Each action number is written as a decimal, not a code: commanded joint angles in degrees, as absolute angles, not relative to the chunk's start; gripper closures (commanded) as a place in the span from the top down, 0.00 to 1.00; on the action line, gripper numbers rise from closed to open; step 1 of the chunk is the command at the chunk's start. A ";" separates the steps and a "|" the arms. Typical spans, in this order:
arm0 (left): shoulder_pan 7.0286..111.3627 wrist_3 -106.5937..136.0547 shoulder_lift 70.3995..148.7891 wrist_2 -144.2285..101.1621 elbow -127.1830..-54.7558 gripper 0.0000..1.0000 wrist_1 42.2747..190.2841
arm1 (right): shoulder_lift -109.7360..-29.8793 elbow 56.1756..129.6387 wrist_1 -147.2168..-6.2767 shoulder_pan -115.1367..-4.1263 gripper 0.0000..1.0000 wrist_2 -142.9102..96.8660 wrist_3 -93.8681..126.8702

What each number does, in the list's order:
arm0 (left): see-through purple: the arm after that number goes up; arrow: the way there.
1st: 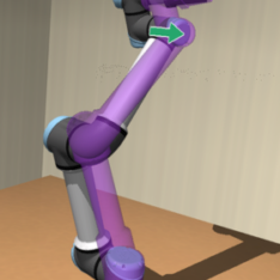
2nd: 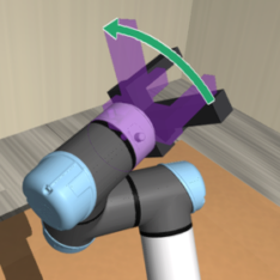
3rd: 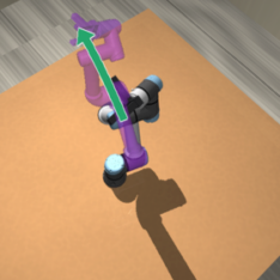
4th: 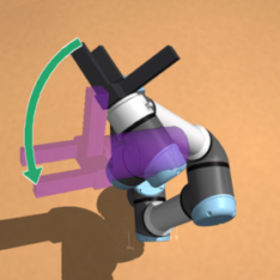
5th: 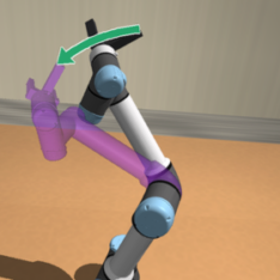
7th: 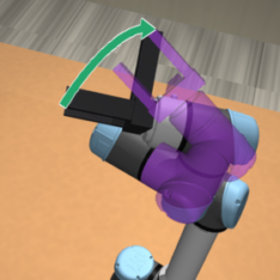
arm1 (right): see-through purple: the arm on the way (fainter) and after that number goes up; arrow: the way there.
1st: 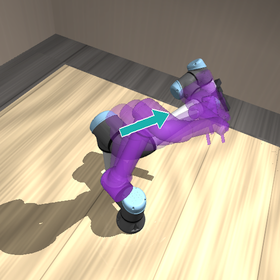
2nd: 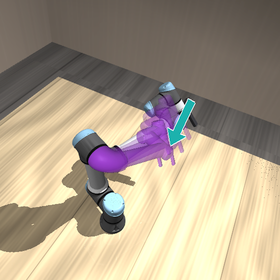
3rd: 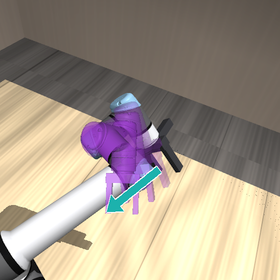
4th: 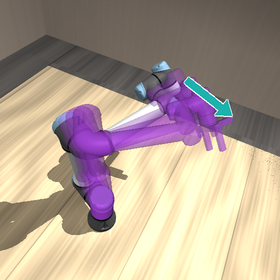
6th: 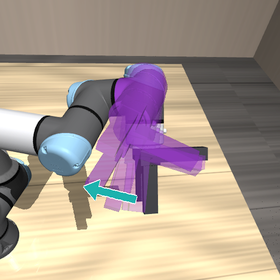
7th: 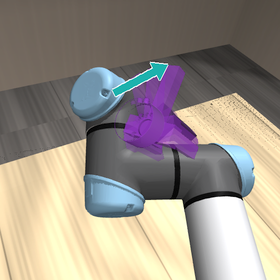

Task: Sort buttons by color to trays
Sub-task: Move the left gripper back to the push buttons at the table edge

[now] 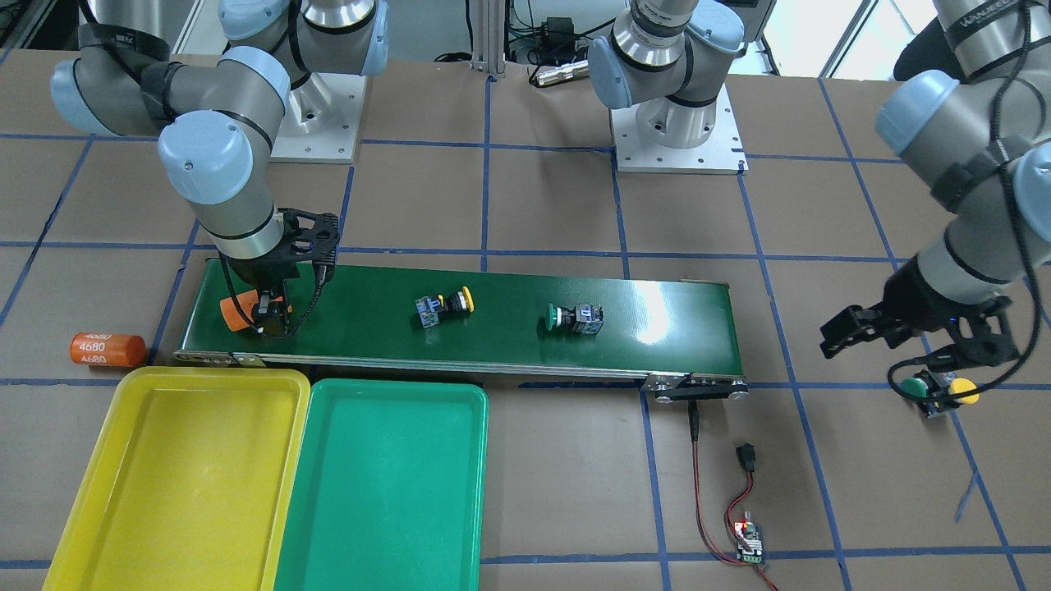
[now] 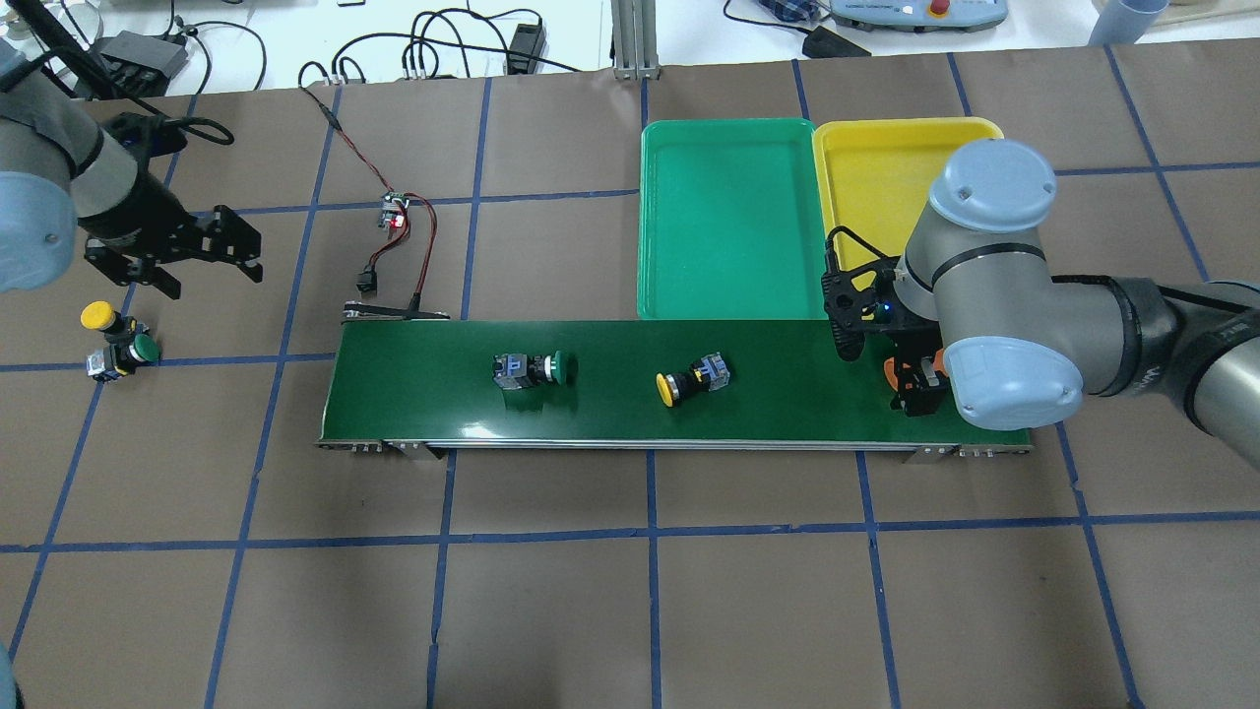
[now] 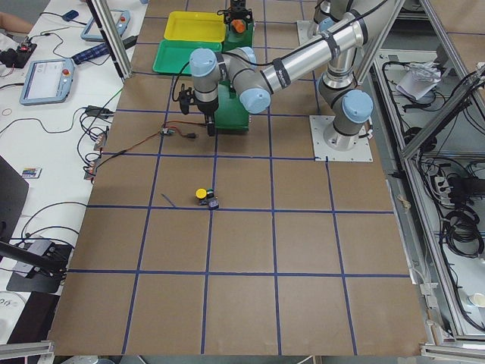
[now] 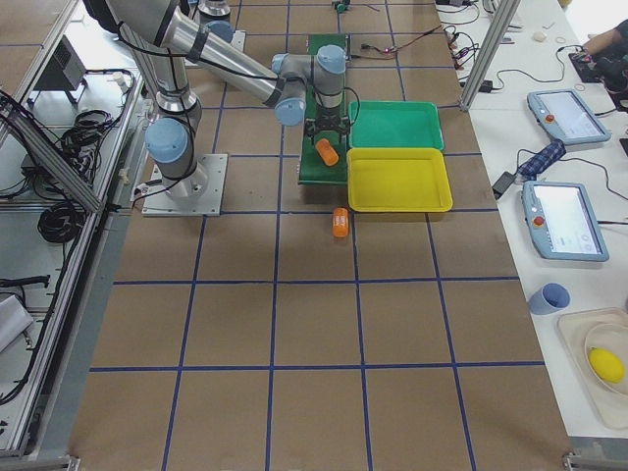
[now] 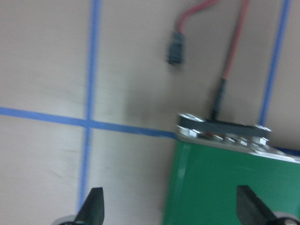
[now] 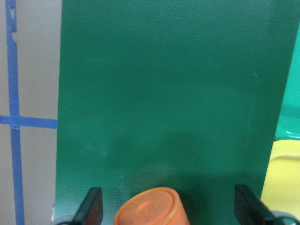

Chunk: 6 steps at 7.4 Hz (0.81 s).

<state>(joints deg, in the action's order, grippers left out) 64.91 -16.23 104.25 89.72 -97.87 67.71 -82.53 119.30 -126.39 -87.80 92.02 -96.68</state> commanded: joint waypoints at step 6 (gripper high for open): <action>51.87 -34.37 124.61 92.90 -80.95 1.00 65.23 | -82.53 119.35 -126.39 -87.80 1.00 92.02 -96.68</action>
